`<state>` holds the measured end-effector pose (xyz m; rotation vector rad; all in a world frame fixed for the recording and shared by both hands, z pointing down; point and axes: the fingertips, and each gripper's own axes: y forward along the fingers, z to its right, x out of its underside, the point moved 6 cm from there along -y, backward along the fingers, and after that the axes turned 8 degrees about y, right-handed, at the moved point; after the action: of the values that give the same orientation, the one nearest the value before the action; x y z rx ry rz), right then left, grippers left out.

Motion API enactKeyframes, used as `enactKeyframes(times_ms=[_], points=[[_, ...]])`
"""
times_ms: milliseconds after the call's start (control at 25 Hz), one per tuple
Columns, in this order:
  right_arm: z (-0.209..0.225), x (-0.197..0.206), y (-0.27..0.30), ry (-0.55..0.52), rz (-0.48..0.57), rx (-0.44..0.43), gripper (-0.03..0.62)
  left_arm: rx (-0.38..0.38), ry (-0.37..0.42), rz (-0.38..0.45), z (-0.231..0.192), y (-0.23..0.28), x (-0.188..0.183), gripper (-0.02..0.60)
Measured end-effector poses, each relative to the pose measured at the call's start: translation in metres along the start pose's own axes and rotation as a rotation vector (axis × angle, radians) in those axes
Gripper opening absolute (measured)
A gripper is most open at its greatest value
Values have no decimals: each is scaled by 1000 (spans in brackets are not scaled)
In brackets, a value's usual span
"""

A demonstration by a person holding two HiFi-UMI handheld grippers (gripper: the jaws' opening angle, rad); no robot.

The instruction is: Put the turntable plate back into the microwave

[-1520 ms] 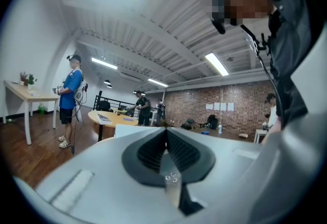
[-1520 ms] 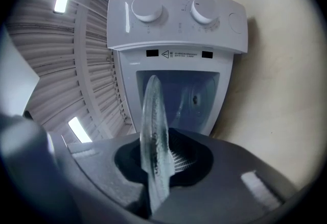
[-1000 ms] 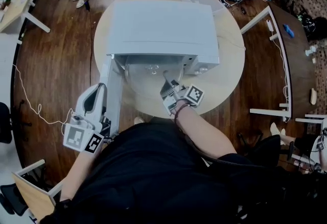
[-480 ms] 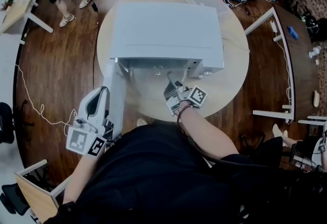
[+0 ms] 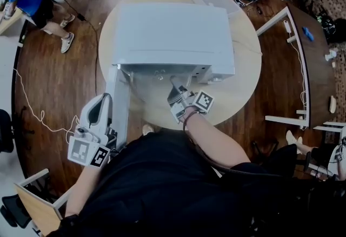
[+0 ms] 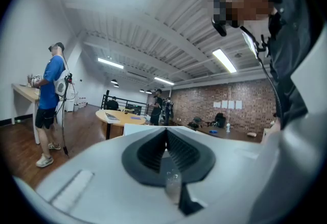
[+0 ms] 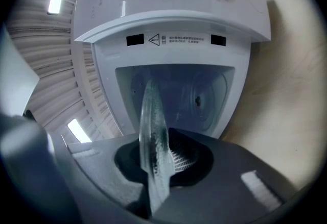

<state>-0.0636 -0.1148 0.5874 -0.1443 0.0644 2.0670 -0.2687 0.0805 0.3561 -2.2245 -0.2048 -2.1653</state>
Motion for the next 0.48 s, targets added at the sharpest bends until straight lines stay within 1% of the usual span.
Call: enactKeyframes(times_ms=[80,200,320,480], points=[[0,-1,1,4,1,-1,32,-10,17,6,1,0,-1,3],[2,-4,6,-2,-1,-4,32,-22,17,-3,-1,0,0,3],[7,0,12,15,-1,-2,34,-41,24,-15,-5,-3,-4,3],[9,-5,13,25,24,6,34,-53,30,-15,-6,-2,-4,3]])
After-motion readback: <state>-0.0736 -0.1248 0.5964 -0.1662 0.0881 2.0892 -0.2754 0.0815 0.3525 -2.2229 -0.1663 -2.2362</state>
